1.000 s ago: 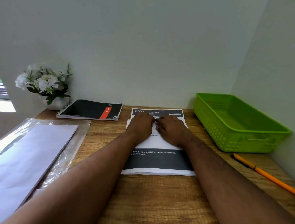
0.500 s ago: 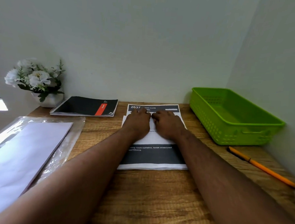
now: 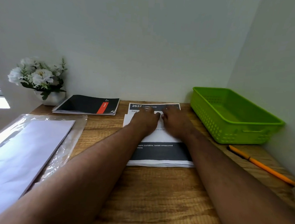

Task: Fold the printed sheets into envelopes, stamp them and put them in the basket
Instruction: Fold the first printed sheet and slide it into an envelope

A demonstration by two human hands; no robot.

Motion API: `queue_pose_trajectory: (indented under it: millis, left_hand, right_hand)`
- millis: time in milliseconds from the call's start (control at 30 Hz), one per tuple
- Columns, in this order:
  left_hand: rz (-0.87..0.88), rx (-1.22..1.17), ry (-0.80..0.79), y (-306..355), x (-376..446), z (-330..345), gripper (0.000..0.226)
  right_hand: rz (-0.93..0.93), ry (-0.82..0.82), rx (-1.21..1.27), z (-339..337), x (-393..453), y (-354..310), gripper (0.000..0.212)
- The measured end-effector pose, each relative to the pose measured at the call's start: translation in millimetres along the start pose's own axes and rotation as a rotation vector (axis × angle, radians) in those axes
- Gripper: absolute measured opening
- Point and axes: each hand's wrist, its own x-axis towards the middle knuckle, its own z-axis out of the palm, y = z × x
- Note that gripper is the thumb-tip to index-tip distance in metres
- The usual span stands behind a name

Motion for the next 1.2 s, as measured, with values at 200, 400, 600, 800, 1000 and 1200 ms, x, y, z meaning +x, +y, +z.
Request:
queue_pose_trajectory:
  millis: [200, 400, 600, 800, 1000, 1200]
  left_hand:
    - [-0.054, 0.072, -0.012, 4, -5, -8, 0.036]
    - [-0.24, 0.169, 0.068, -24, -23, -5, 0.037]
    - [-0.297, 0.046, 0.237, -39, -21, -4, 0.031]
    - [-0.233, -0.193, 0.152, -40, -6, 12, 0.037]
    - [-0.311, -0.334, 0.145, -48, -3, 19, 0.026]
    - [-0.275, -0.347, 0.166, -46, -4, 19, 0.031]
  right_hand:
    - [0.082, -0.262, 0.094, 2, -2, -6, 0.04]
    - [0.078, -0.285, 0.076, -1, -2, -8, 0.042]
    - [0.058, -0.262, 0.102, 7, 1, -2, 0.04]
    - [0.046, -0.252, 0.098, 8, 1, -3, 0.045]
    - [0.046, -0.207, 0.13, 9, 1, -1, 0.041]
    - [0.104, -0.205, 0.102, 4, -1, -4, 0.041]
